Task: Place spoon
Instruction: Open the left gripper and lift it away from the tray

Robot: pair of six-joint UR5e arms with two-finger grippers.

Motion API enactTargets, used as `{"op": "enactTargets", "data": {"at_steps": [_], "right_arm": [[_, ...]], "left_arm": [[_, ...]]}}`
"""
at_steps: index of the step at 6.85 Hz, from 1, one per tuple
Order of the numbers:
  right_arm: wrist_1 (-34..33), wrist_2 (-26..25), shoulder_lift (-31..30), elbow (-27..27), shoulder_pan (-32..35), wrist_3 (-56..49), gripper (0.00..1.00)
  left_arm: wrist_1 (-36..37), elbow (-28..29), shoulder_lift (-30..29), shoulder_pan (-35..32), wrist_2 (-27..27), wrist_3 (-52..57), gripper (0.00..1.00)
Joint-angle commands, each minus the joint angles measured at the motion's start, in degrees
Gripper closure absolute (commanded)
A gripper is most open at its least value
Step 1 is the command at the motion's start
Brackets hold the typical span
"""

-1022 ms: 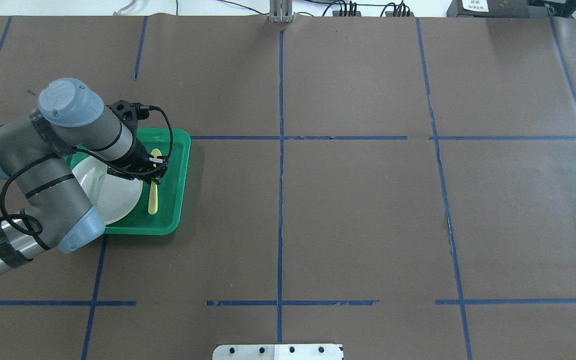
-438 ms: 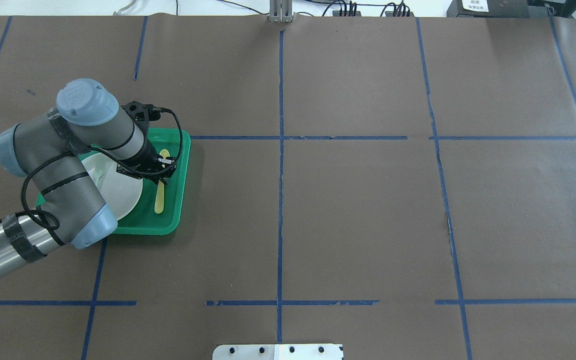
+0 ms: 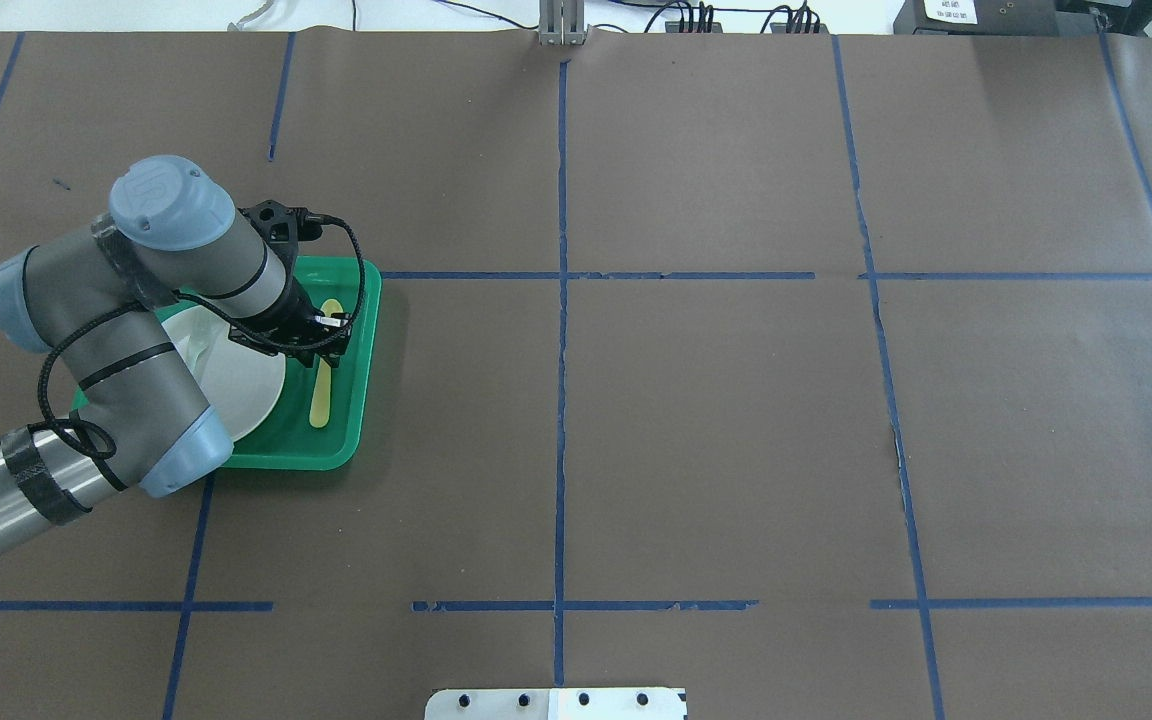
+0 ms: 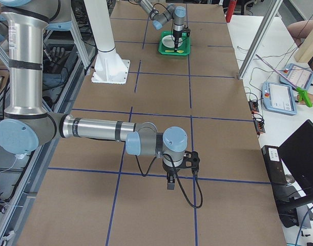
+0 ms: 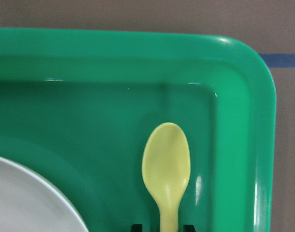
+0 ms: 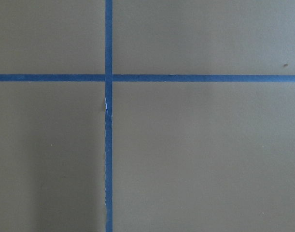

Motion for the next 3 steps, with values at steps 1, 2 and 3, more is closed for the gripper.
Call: {"op": "enactTargets", "data": {"at_steps": [1, 2, 3], "right_arm": [[0.0, 0.0, 0.0, 0.0, 0.0, 0.0, 0.00], [0.0, 0.0, 0.0, 0.0, 0.0, 0.0, 0.00], [0.0, 0.0, 0.0, 0.0, 0.0, 0.0, 0.00]], "left_arm": [[0.6, -5.5, 0.4, -6.8, -0.3, 0.2, 0.38], [0.6, -5.7, 2.3, -11.2, -0.6, 2.1, 0.23], [1.1, -6.9, 5.5, -16.3, -1.0, 11.0, 0.12]]}}
